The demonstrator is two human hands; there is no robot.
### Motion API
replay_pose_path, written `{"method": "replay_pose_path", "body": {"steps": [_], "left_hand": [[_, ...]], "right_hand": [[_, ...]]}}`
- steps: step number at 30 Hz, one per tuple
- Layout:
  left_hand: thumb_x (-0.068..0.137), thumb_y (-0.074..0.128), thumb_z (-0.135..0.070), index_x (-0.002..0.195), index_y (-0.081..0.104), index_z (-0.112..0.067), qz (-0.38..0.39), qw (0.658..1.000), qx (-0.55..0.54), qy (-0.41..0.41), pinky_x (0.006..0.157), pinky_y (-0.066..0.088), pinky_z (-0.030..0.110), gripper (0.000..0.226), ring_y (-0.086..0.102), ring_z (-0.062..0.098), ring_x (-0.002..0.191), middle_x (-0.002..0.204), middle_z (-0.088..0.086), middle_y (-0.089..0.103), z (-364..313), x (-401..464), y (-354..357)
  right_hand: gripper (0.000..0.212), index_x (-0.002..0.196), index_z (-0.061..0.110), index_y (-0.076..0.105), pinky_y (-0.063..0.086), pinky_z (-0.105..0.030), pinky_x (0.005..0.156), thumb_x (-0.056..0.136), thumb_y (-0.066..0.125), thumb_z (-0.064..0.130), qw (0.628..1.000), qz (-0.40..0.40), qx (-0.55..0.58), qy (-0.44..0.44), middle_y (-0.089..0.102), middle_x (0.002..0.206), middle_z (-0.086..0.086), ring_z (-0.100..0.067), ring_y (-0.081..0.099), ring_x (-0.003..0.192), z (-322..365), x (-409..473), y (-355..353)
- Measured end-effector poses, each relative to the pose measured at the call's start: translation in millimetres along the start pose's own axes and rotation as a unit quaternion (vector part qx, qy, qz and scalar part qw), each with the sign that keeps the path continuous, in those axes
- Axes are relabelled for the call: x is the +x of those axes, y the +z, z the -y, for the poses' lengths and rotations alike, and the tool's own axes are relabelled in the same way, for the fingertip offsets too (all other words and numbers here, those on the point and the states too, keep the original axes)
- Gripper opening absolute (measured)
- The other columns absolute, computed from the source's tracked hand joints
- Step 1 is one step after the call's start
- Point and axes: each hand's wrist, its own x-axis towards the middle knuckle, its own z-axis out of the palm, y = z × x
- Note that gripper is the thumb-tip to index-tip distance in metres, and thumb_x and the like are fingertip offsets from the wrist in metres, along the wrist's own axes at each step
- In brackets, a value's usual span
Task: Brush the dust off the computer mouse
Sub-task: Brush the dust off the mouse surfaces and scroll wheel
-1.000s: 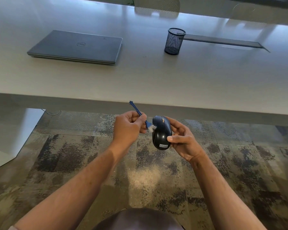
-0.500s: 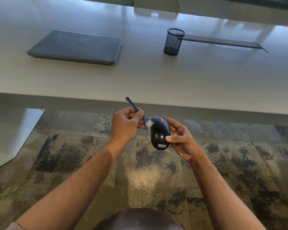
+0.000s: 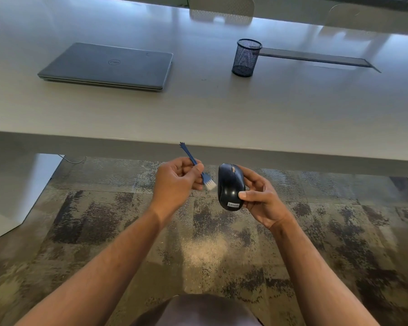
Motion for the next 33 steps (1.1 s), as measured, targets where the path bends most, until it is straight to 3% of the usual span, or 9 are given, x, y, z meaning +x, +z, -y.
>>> {"method": "replay_pose_path", "body": {"steps": [7, 14, 23, 33], "left_hand": [[0.091, 0.064, -0.015, 0.094, 0.067, -0.013, -0.042, 0.999, -0.012, 0.025, 0.064, 0.059, 0.027, 0.005, 0.070, 0.014, 0.068, 0.080, 0.006, 0.072, -2, 5, 12], [0.088, 0.067, -0.014, 0.094, 0.068, -0.010, 0.072, 0.997, 0.026, 0.019, 0.065, 0.060, 0.036, 0.008, 0.069, 0.023, 0.066, 0.076, 0.009, 0.071, 6, -2, 4], [0.092, 0.064, -0.015, 0.094, 0.068, -0.015, -0.019, 1.000, 0.000, 0.023, 0.059, 0.056, 0.024, 0.004, 0.065, 0.014, 0.066, 0.082, 0.010, 0.070, -10, 41, -6], [0.092, 0.063, -0.013, 0.100, 0.068, -0.009, 0.038, 0.999, 0.036, 0.016, 0.057, 0.054, 0.021, 0.011, 0.062, 0.010, 0.063, 0.078, 0.005, 0.068, -18, 58, 8]], "right_hand": [[0.088, 0.141, 0.003, 0.049, 0.058, -0.041, 0.084, 0.058, 0.079, 0.005, 1.000, 0.003, -0.009, 0.004, 0.064, 0.129, -0.014, -0.030, 0.067, 0.110, -3, 4, 6], [0.086, 0.139, 0.003, 0.051, 0.059, -0.037, 0.077, 0.057, 0.079, 0.005, 1.000, -0.012, 0.004, 0.003, 0.067, 0.122, -0.012, -0.028, 0.069, 0.103, -4, 2, -1], [0.080, 0.135, 0.005, 0.054, 0.058, -0.043, 0.089, 0.059, 0.076, -0.001, 0.998, 0.057, -0.006, 0.013, 0.064, 0.128, -0.011, -0.028, 0.067, 0.109, -5, 3, 10], [0.084, 0.141, 0.001, 0.050, 0.054, -0.049, 0.095, 0.062, 0.077, -0.002, 0.996, 0.083, -0.037, 0.007, 0.058, 0.137, -0.015, -0.033, 0.062, 0.116, -2, 4, 16]]}}
